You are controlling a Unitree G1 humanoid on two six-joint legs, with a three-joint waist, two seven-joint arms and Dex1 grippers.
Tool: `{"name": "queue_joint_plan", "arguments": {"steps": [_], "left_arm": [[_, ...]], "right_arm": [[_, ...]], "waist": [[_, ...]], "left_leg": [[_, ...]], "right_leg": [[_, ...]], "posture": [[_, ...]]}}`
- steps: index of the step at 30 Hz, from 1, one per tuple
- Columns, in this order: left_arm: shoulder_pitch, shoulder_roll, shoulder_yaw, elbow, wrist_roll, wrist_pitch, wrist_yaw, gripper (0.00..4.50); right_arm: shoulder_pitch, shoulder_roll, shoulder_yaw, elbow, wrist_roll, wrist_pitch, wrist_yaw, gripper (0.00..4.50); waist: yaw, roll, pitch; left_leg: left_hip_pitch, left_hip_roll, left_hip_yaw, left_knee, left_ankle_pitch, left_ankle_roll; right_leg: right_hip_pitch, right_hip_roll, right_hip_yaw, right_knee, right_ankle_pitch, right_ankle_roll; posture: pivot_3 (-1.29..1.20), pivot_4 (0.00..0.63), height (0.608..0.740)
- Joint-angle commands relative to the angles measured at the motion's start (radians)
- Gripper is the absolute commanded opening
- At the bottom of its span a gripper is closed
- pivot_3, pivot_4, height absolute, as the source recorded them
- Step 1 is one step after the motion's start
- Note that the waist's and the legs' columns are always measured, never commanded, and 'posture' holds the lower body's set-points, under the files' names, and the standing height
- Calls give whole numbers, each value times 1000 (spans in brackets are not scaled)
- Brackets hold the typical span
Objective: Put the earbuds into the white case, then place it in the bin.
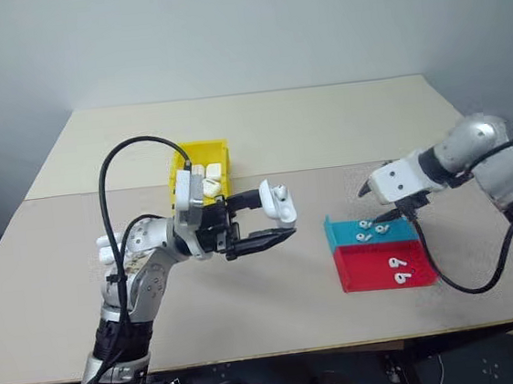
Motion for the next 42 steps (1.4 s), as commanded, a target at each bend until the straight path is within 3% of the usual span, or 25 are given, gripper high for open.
{"name": "queue_joint_plan", "arguments": {"steps": [1,7,13,42], "left_arm": [[3,4,10,-46,-14,-10,15,2772],[16,12,19,-70,-18,-5,36,2772],[49,27,27,-113,-24,1,64,2772],[100,75,49,-183,-50,19,135,2772]], "right_arm": [[-108,59,64,219,-112,-199,32,2521],[-232,179,139,509,-243,-354,1,2521],[-276,245,136,637,-285,-390,22,2521],[-235,311,133,703,-375,-446,-48,2521]], "waist": [[-4,0,0],[-5,1,0],[-6,1,1],[-6,2,1]], "left_leg": [[0,0,0,0,0,0],[0,0,1,0,1,-1],[0,0,1,0,1,-2],[1,0,1,0,2,-3]], "right_leg": [[0,0,0,0,0,0],[0,0,0,1,0,0],[0,0,0,1,0,0],[0,0,0,2,0,0]], "posture": [[0,150,740],[0,150,740],[0,150,740],[0,150,740]]}}
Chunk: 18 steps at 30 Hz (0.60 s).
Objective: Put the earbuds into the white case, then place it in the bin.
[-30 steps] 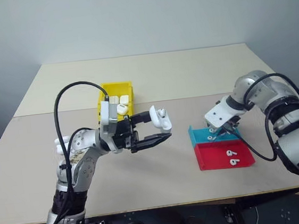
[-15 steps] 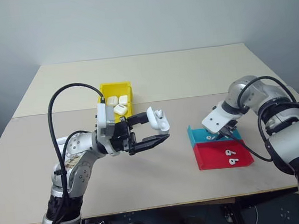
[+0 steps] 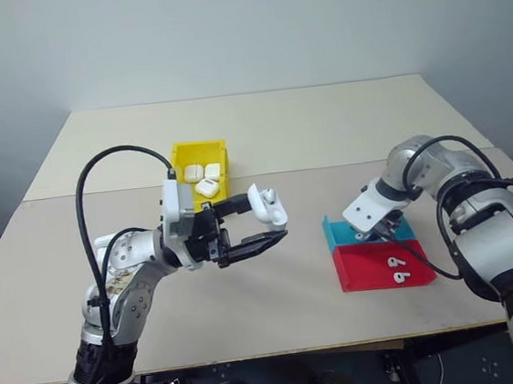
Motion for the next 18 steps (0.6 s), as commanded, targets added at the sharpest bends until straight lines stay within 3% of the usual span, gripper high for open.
{"name": "queue_joint_plan", "arguments": {"steps": [1,2,5,9,18], "left_arm": [[7,7,18,-41,-27,1,8,2772],[9,8,18,-43,-27,1,9,2772],[12,9,18,-47,-28,1,12,2772],[12,14,18,-51,-32,3,17,2772],[19,27,18,-58,-45,9,20,2772]], "right_arm": [[13,1,-9,-1,-2,-13,-1,2521],[16,0,-7,-1,-5,-14,-5,2521],[21,1,-7,-2,-9,-15,-9,1940],[30,3,-9,-4,-9,-15,-8,646],[43,8,-52,-15,39,33,45,598]], "waist": [[0,0,0],[0,0,0],[0,0,0],[-1,0,0],[-1,0,0]], "left_leg": [[0,0,0,0,0,0],[0,0,0,0,0,0],[1,0,0,0,0,0],[3,0,0,0,0,0],[6,1,0,-1,0,0]], "right_leg": [[0,0,0,0,0,0],[0,0,0,0,0,0],[0,0,0,0,0,0],[3,0,0,0,0,0],[4,1,0,0,0,0]], "posture": [[0,150,740],[0,150,740],[0,150,740],[0,150,740],[0,150,740]]}}
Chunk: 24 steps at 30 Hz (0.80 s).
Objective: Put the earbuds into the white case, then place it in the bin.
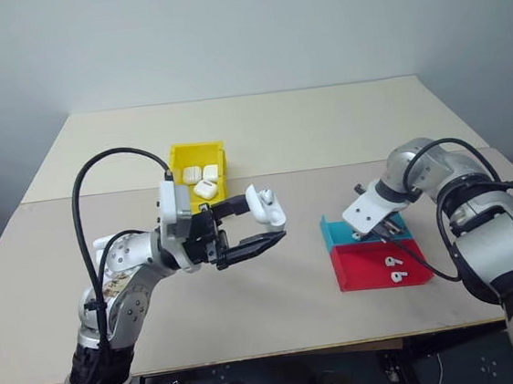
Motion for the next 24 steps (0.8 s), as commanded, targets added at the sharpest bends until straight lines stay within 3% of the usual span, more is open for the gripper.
{"name": "queue_joint_plan", "arguments": {"steps": [1,5,9,12,16,19,24], "left_arm": [[-2,10,15,-38,-19,4,2,2772],[-17,14,9,-18,-24,2,-17,2772],[-55,11,4,24,-23,0,-47,2772],[-82,4,-1,53,-25,0,-70,2772],[-120,-17,-13,84,-51,23,-99,2772],[-150,-31,-20,121,-41,20,-115,2772],[-213,-57,-46,184,-32,23,-159,2772]], "right_arm": [[22,9,-41,-5,50,50,52,598],[12,9,-126,-17,145,152,133,598],[-2,-13,-185,-73,367,361,173,598],[53,-84,-185,-259,604,567,173,598],[187,-167,-360,-596,921,997,173,598],[329,-197,-517,-880,1124,1267,93,598],[579,-140,-787,-1342,1483,1544,-233,598]], "waist": [[0,0,0],[0,0,0],[1,0,0],[5,0,0],[14,0,0],[23,0,0],[27,0,0]], "left_leg": [[0,0,0,0,0,0],[0,0,0,0,0,0],[-2,0,0,0,0,-1],[-3,0,0,0,0,-1],[-5,-1,0,0,0,0],[-6,-1,-1,1,-2,3],[-6,-1,-2,1,-3,5]], "right_leg": [[0,0,0,0,0,0],[-1,0,0,0,0,0],[-3,0,0,0,0,0],[-3,0,0,0,0,0],[-3,-1,-1,-1,0,0],[-3,-1,-1,0,0,0],[-3,0,-1,0,0,0]], "posture": [[0,150,740],[0,150,740],[0,150,740],[0,150,740],[0,150,740],[0,150,740],[0,150,740]]}}
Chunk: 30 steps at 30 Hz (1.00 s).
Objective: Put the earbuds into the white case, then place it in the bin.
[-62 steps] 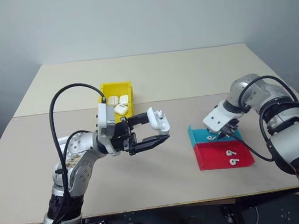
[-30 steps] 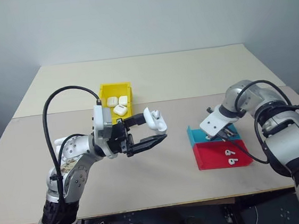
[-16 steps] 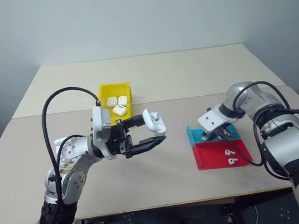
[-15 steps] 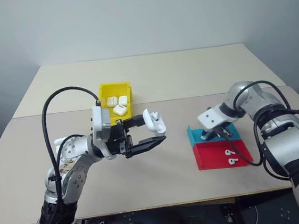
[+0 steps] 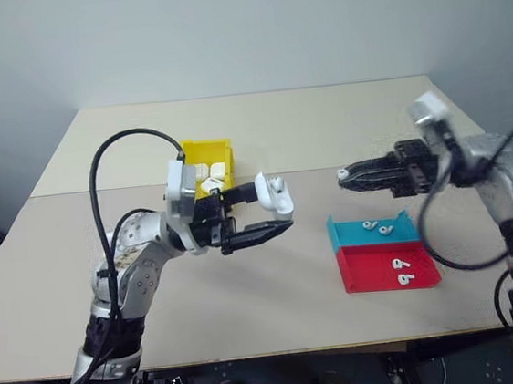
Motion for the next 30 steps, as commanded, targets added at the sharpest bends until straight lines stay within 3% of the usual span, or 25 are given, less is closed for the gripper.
{"name": "queue_joint_plan", "arguments": {"steps": [1,4,8,13,30], "left_arm": [[-56,-14,-12,23,-5,1,-37,2772],[-84,-27,-29,58,9,-4,-63,2772],[-108,-42,-34,88,17,-7,-83,2772],[-127,-54,-37,114,27,-12,-106,2772],[-88,-68,-31,74,39,-23,-84,2772]], "right_arm": [[100,57,-193,-306,293,160,-246,598],[182,113,-261,-495,423,181,-424,598],[220,163,-252,-612,515,180,-599,598],[236,181,-180,-661,497,177,-689,598],[236,121,-95,-663,410,170,-615,598]], "waist": [[0,0,0],[0,0,0],[-2,0,0],[-1,0,0],[-1,0,0]], "left_leg": [[0,0,0,0,0,0],[0,0,-1,0,0,1],[0,0,-1,0,-2,4],[0,-1,-1,0,-2,4],[-1,-1,-2,0,-3,5]], "right_leg": [[0,0,0,0,0,0],[0,0,0,0,0,0],[1,0,0,0,0,0],[0,0,0,-1,0,0],[0,0,0,-1,0,0]], "posture": [[0,150,740],[0,150,740],[0,150,740],[0,150,740],[0,150,740]]}}
